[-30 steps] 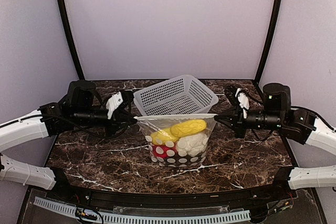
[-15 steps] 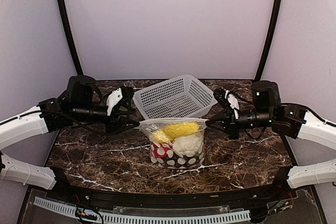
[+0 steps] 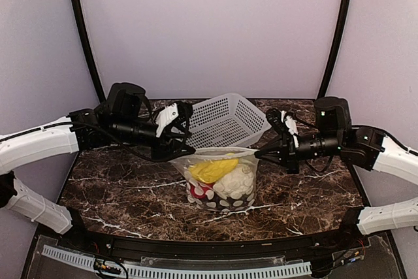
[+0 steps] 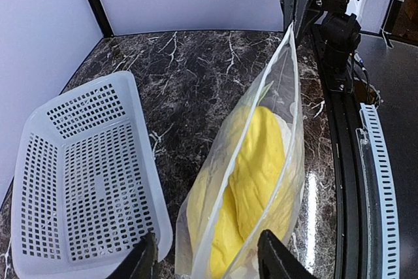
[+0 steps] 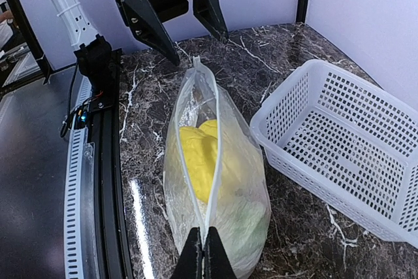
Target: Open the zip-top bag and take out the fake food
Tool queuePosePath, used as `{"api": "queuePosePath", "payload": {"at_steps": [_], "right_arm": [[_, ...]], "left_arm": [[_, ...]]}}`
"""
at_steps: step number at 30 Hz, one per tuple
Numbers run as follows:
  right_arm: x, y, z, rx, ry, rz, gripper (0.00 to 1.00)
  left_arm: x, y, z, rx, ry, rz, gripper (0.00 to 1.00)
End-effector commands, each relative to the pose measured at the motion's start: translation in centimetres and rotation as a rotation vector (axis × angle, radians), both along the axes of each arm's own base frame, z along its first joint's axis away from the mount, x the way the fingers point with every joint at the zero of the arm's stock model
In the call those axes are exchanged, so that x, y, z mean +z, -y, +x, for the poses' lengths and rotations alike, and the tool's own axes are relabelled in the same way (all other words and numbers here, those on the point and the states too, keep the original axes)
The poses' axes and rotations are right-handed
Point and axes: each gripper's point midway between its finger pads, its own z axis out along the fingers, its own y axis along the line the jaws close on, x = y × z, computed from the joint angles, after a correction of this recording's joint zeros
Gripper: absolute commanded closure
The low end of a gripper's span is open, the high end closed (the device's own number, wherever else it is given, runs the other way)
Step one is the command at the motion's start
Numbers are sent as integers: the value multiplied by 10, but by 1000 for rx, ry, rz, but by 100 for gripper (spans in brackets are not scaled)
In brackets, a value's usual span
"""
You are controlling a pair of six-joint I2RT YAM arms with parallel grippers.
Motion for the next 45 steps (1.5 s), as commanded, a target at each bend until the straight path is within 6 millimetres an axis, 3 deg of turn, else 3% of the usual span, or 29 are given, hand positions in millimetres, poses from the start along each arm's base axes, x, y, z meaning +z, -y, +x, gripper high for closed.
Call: {"api": "queuePosePath", "payload": {"at_steps": [1, 10, 17, 21, 31, 39, 41, 45], "right_arm": [[19, -2, -9, 33, 40, 50, 100], [16, -2, -13, 42, 38, 40, 100], [15, -3, -15, 49, 38, 33, 100], [16, -3, -16, 52, 43, 34, 100], [16, -2, -16, 47, 45, 31, 100], [15, 1, -17, 41, 48, 26, 100], [14, 2, -18, 39, 48, 25, 100], [15, 3, -19, 39, 48, 28, 100]], "left_arm": [[2, 11, -3, -40, 13, 10, 51], [-11, 19, 6, -22, -4, 47, 55], [10, 24, 3, -49, 15, -6, 54], [10, 29, 5, -61, 2, 11, 54], [-5, 35, 4, -100, -12, 60, 54], [-28, 26, 6, -84, -10, 162, 54], [-35, 18, 7, -71, 2, 203, 55], [-45, 4, 7, -43, 27, 252, 68]]}}
